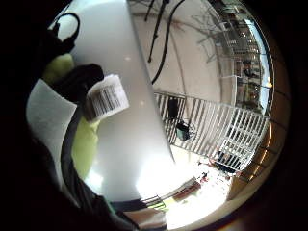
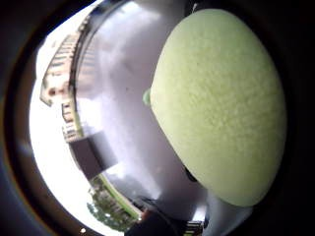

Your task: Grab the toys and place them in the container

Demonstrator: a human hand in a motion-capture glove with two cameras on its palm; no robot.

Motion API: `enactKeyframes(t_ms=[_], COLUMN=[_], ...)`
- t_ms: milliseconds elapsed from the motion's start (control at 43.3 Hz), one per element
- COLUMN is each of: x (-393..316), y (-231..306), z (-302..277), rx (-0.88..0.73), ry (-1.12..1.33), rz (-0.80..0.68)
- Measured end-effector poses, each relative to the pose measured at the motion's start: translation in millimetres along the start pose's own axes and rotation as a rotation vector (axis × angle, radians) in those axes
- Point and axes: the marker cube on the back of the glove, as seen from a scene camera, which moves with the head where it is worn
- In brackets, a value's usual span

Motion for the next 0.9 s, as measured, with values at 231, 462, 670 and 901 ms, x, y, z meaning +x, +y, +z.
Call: enactKeyframes(t_ms=[231, 462, 670, 901], x=[-3, -14, -54, -122], y=[-4, 15, 41, 70], z=[-8, -40, -118, -202], rx=[0.06, 0.001, 0.048, 0.242], ry=[-0.014, -0.101, -0.117, -0.117], rz=[0.078, 0.116, 0.113, 0.013])
